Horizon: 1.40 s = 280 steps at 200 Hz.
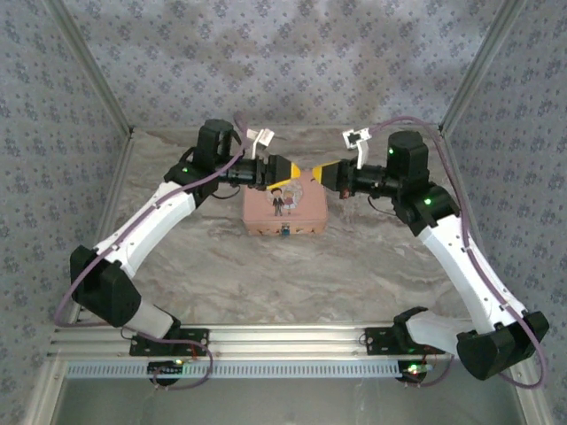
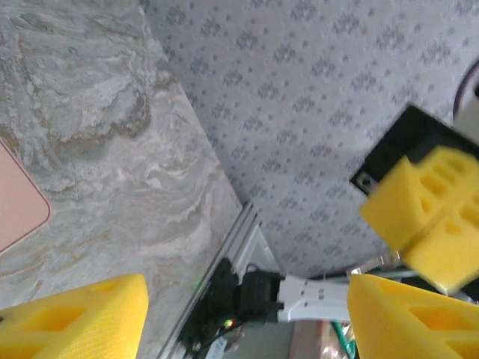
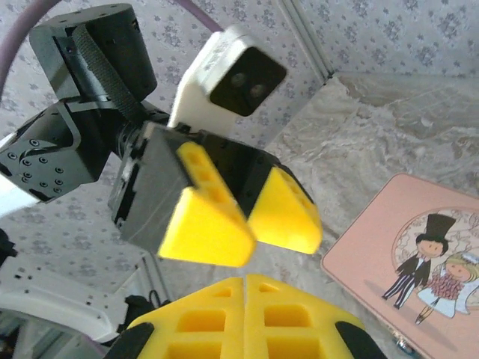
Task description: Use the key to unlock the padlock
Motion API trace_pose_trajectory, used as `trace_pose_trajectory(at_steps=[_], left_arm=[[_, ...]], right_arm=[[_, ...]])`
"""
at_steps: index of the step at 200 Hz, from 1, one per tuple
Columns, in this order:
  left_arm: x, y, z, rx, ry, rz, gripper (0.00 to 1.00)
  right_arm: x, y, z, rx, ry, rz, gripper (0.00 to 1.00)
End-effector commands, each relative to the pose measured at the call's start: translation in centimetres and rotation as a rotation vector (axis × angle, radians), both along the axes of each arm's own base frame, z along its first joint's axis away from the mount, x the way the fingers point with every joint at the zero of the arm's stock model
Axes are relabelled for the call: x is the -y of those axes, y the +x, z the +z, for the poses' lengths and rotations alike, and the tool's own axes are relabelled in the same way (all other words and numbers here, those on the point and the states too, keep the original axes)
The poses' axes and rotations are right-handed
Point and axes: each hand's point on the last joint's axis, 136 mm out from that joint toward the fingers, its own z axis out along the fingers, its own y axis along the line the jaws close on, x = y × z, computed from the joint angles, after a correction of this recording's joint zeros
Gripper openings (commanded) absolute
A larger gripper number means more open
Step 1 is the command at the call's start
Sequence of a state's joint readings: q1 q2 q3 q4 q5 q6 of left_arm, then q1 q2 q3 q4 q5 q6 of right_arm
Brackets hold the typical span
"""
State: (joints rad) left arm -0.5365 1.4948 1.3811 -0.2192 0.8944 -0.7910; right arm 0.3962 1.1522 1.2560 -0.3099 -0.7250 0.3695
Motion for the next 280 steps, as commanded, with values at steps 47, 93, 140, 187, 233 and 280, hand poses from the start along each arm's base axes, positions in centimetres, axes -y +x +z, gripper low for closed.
trace_pose_trajectory(at_steps=[47,93,140,187,233,280], left_arm=[[1.1,2.4,6.2,-0.096,-0.299,0.103,0.77],[2.6,1.4,7.4,-0.207,-0.334,0.04,0.73],[3.5,0.5,6.5,-0.263,-0.272,0.02,0.7],[4.1,-0.2,7.4,-0.295,-0.31,-0.018,0.54],[4.2,-0.3,7.4,-0.301,-0.316,-0.033,0.36],[4.5,-0.1,7.3,-0.313,-0.322,-0.049,0.22]], right_arm=[[-0.6,1.7,1.3,0.434,-0.165,-0.189,0.0],[-0.7,1.5,1.7,0.67,-0.254,-0.236,0.0],[-0.8,1.2,3.0,0.738,-0.241,-0.255,0.0],[-0.8,1.5,3.1,0.777,-0.266,-0.252,0.0],[-0.8,1.2,2.7,0.783,-0.272,-0.237,0.0],[-0.6,1.2,2.1,0.792,-0.309,-0.232,0.0]])
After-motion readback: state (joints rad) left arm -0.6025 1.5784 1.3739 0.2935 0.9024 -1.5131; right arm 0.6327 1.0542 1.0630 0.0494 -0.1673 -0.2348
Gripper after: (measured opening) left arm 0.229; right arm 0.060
